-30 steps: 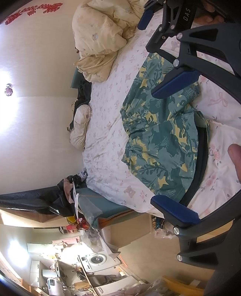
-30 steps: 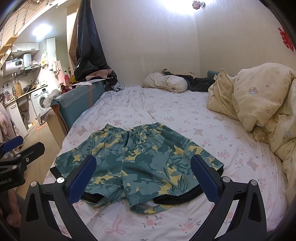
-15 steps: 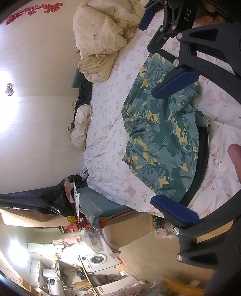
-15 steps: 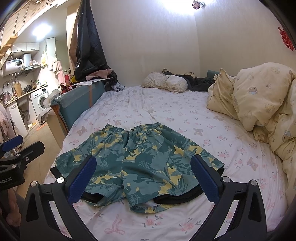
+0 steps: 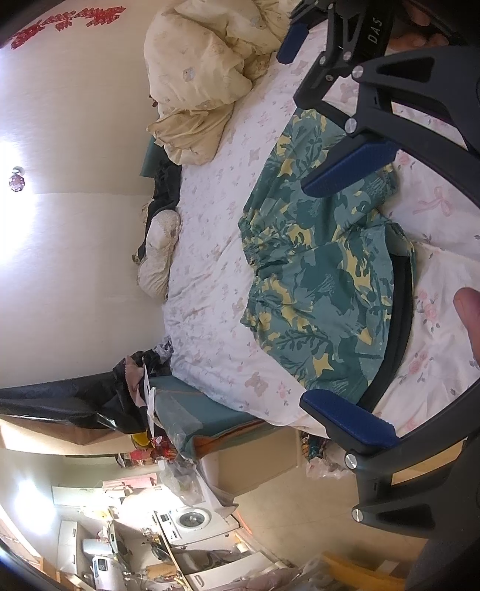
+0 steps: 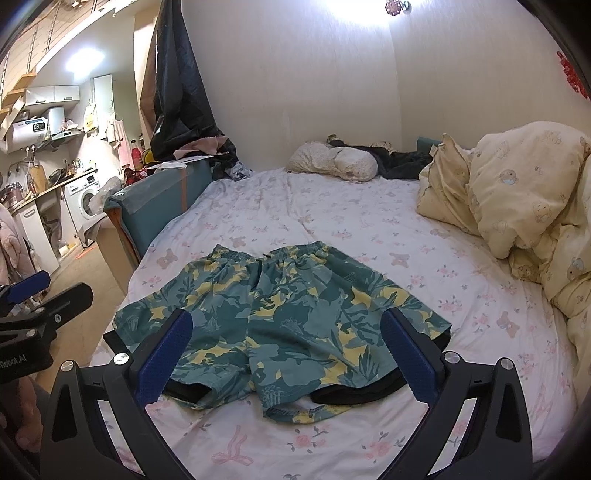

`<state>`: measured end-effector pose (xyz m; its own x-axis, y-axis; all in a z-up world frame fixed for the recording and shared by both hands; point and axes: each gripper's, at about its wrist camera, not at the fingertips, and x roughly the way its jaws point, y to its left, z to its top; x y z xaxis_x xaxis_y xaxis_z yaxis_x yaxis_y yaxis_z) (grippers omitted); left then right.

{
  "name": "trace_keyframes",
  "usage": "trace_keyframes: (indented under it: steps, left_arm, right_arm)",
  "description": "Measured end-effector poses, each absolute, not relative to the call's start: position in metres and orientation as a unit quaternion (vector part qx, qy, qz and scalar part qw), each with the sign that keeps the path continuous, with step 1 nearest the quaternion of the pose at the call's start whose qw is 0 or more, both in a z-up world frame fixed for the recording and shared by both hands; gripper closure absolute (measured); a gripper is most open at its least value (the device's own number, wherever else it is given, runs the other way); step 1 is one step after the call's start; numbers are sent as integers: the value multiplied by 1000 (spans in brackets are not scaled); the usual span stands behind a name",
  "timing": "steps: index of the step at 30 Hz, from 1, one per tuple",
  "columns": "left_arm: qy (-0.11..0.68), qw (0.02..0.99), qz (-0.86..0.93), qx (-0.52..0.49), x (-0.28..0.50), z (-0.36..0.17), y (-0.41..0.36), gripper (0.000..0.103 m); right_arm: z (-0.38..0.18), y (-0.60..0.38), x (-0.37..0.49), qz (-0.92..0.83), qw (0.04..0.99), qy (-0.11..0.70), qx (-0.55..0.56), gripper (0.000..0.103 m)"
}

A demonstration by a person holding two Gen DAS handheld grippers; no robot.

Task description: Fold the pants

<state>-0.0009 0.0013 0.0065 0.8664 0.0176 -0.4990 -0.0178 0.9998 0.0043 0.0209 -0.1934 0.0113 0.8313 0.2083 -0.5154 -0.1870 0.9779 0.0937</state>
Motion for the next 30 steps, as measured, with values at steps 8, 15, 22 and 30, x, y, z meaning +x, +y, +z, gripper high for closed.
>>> trace_keyframes:
  steps: [8, 15, 22, 30]
  left_arm:
    - [271, 962, 17, 4, 2, 4, 3, 1]
    - [405, 914, 22, 0, 67, -15, 7, 1]
    - [484, 874, 32, 1, 119, -41, 5, 1]
    - [511, 859, 31, -4, 158, -53, -1, 1]
  right_arm:
    - [9, -196, 26, 104, 952, 287, 33, 0]
    - [-27, -300, 96, 70, 869, 403, 278, 0]
    - [-92, -405, 167, -41, 792, 476, 380, 11]
    - [-154, -434, 232, -91, 779, 547, 294, 33]
